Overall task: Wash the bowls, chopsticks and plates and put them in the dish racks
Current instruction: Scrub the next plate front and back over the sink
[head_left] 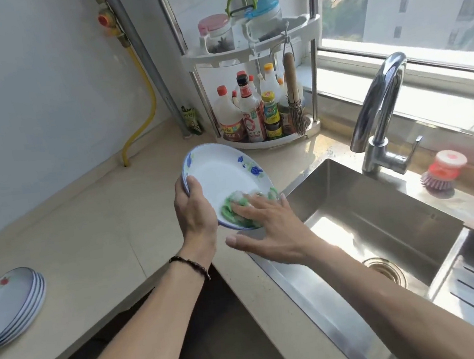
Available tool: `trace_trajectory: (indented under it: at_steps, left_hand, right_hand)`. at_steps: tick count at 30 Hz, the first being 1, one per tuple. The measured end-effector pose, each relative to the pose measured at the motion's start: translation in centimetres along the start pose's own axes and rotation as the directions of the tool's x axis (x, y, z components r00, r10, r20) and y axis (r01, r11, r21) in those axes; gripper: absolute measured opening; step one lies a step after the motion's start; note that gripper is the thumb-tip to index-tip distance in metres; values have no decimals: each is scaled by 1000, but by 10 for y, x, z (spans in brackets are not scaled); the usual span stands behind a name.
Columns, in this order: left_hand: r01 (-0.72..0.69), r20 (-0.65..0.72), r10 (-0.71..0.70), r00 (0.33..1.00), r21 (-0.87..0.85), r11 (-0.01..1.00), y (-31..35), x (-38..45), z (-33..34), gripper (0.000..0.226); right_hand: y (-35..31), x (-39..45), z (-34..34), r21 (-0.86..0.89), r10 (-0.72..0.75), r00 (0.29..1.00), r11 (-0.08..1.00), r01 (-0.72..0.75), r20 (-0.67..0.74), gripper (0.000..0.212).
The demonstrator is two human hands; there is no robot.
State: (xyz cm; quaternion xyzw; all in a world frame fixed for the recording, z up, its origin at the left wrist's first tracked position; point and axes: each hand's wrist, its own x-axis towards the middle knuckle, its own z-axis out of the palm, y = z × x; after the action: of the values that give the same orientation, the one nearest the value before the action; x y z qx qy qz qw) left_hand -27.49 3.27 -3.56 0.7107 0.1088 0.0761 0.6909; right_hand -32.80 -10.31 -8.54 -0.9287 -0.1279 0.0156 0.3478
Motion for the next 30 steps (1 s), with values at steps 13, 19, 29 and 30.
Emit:
trace_trajectory:
  at_steps: [13,19,29,30]
  left_hand:
    - [21,107,-17,994,-33,999,14,12,-17,25]
    - [7,104,-5,995,-26,1000,17,9,-18,25]
    - [131,118,-133,984,25,991,19,11,-23,27]
    - [169,129,-172,977,32,985,19,13,-25,28]
  right_hand:
    - [4,7,-15,-171,-61,998,983,66,33,87]
    - [-14,-1,-2,-88,-154,983,983,163,95,90]
    - [10,0,0,-144,-147,989,979,143,-20,77]
    - [19,2,-6,-204,-133,990,972,120,-49,72]
